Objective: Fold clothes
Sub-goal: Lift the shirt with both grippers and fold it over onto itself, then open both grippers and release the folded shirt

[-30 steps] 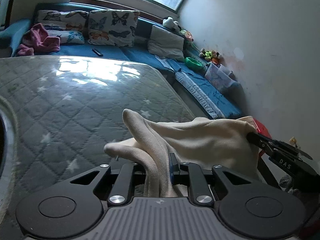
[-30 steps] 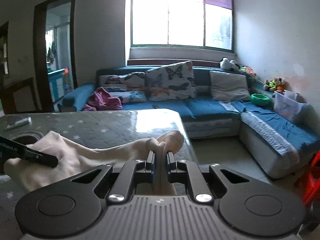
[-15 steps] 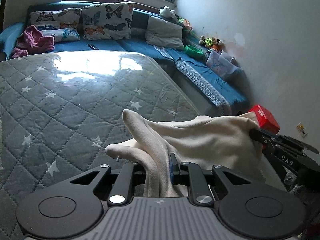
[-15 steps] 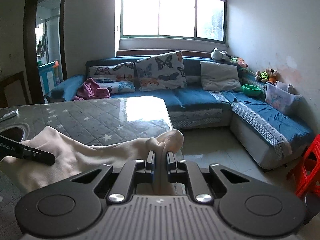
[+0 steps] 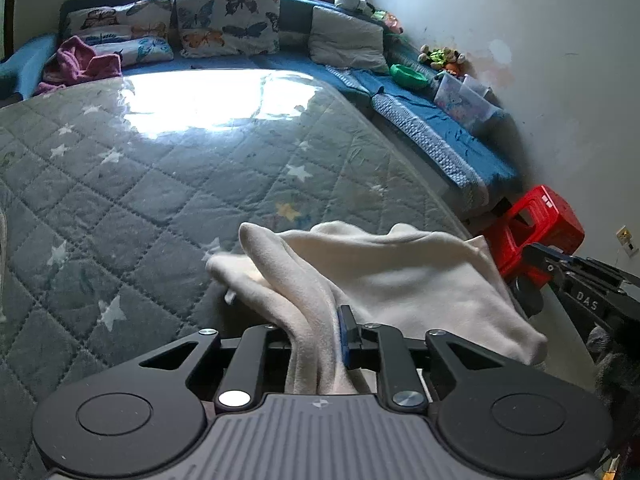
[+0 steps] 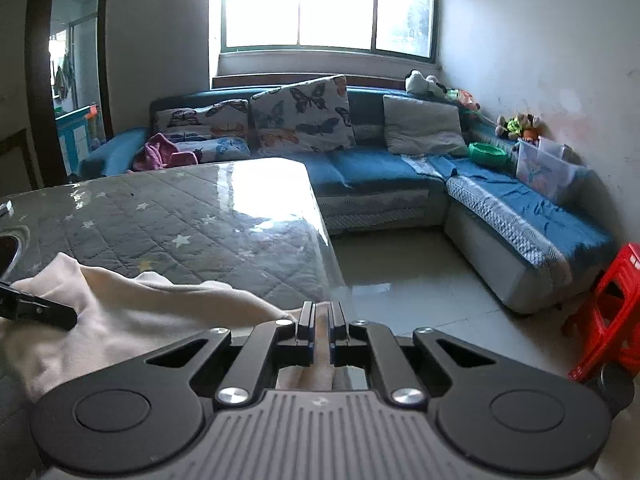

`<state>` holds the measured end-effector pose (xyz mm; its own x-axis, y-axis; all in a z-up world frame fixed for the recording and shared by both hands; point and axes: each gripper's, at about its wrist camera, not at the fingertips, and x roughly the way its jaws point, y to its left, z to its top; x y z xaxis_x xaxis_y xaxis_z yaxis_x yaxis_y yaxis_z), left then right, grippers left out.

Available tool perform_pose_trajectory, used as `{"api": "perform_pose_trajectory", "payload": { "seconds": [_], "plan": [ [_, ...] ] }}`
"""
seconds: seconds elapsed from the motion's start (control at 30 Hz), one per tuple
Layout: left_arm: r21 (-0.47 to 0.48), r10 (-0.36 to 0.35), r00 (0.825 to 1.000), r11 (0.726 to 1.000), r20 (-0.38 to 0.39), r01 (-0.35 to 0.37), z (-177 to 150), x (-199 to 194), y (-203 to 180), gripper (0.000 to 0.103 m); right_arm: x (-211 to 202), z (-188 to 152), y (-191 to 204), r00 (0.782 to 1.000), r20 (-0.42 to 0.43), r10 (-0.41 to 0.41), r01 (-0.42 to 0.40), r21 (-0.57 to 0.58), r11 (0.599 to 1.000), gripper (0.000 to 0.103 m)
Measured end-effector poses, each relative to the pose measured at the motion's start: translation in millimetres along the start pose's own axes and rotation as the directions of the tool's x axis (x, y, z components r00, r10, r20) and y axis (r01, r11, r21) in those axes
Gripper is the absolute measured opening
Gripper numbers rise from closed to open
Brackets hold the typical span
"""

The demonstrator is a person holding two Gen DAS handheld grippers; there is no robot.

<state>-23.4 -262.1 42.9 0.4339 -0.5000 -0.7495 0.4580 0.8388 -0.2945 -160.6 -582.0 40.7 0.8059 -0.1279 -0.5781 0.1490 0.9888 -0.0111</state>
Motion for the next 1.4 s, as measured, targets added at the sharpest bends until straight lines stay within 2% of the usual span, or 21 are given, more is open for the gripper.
{"api": "perform_pose_trajectory", "payload": {
  "seconds": [0.1, 0.17, 0.2, 0.3, 0.43, 0.53, 0.6, 0.67, 0.83, 1.03, 1.1, 1.2, 1.4],
  "plan": [
    [0.003, 0.019, 1.000, 1.000, -0.007, -0.019, -2, 2, 2, 0.025, -1, -4, 3, 1.000, -0.003, 0.025, -0.025, -0.003, 1.000, 0.006],
    [0.007, 0.046, 0.999, 0.999, -0.007, -0.046, -3, 1, 2, 0.035, -1, -6, 6, 0.999, -0.007, 0.047, -0.047, 0.003, 0.999, 0.009],
    [0.012, 0.068, 0.998, 0.998, -0.003, -0.068, -3, 1, 1, 0.046, -1, -8, 8, 0.998, -0.010, 0.057, -0.057, 0.004, 0.998, 0.009],
    [0.035, 0.113, 0.994, 0.993, 0.005, -0.113, -4, -2, 0, 0.052, -4, -16, 16, 0.995, -0.016, 0.094, -0.094, 0.008, 0.996, 0.012],
    [0.056, 0.149, 0.988, 0.987, 0.031, -0.151, -6, -7, -4, 0.071, -8, -25, 28, 0.990, -0.018, 0.136, -0.136, 0.007, 0.991, 0.012],
    [0.082, 0.152, 0.987, 0.984, 0.047, -0.156, -10, -13, -9, 0.078, -14, -34, 38, 0.986, -0.015, 0.167, -0.167, 0.005, 0.986, 0.024],
    [0.097, 0.152, 0.987, 0.983, 0.053, -0.157, -13, -14, -13, 0.083, -16, -40, 42, 0.985, -0.014, 0.171, -0.171, -0.008, 0.985, 0.026],
    [0.108, 0.160, 0.986, 0.980, 0.051, -0.165, -17, -13, -14, 0.084, -15, -46, 43, 0.985, -0.022, 0.170, -0.170, -0.013, 0.985, 0.031],
    [0.112, 0.176, 0.984, 0.977, 0.037, -0.179, -25, -10, -13, 0.090, -13, -54, 43, 0.987, -0.025, 0.158, -0.159, -0.015, 0.987, 0.035],
    [0.127, 0.232, 0.970, 0.962, 0.073, -0.240, -28, -15, -17, 0.103, -22, -56, 50, 0.987, 0.011, 0.162, -0.162, -0.032, 0.986, 0.051],
    [0.130, 0.243, 0.967, 0.959, 0.079, -0.251, -28, -18, -19, 0.103, -24, -57, 53, 0.986, 0.022, 0.166, -0.165, -0.033, 0.986, 0.051],
    [0.119, 0.240, 0.968, 0.962, 0.078, -0.248, -28, -22, -20, 0.103, -24, -61, 54, 0.985, 0.026, 0.169, -0.168, -0.028, 0.985, 0.060],
    [0.107, 0.252, 0.965, 0.960, 0.068, -0.258, -27, -28, -23, 0.103, -23, -67, 53, 0.986, 0.039, 0.162, -0.161, -0.027, 0.987, 0.063]
  ]
}}
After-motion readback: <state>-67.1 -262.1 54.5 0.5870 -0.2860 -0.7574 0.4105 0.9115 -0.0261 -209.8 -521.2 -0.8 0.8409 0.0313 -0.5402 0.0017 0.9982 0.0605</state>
